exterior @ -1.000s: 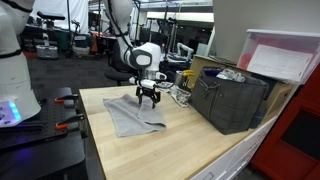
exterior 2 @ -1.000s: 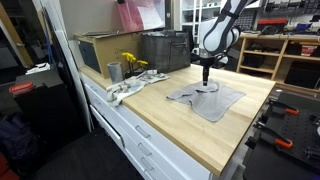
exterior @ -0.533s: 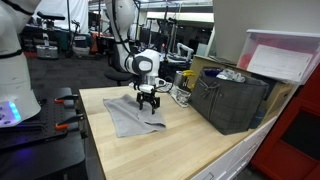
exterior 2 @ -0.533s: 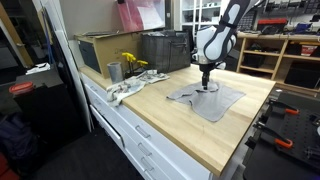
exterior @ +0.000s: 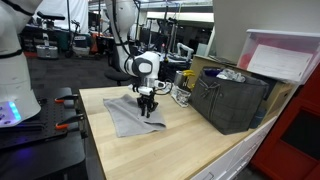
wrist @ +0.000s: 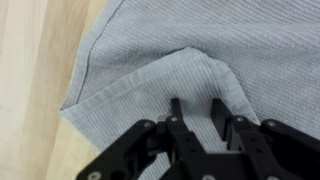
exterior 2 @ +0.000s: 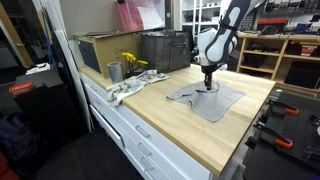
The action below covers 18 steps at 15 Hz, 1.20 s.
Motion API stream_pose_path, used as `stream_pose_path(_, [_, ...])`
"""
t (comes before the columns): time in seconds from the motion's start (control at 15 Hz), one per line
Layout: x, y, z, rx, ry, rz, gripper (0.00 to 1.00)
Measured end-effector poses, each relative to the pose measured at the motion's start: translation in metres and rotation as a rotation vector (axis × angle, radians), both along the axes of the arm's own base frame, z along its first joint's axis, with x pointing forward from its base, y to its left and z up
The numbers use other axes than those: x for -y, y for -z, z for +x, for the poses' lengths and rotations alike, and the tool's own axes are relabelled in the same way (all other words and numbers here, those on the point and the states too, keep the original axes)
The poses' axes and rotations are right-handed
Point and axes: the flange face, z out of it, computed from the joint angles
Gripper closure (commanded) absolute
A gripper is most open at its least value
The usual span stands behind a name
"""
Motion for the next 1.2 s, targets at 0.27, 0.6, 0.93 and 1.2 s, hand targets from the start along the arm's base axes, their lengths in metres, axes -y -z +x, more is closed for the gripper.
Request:
stream_pose_path(0.27, [-0.001, 0.002, -0.003, -0.016, 0.001, 0.001, 1.0])
stream_pose_path(0.6, [-0.002, -0.001, 0.0, -0.007, 0.018, -0.001, 1.0])
stream_pose_path(0.93, [0.002, -0.037, 0.022, 0.076, 0.044, -0.03, 1.0])
stream_pose_path(1.2, [0.007, -0.073, 0.047, 0.155, 0.032, -0.087, 1.0])
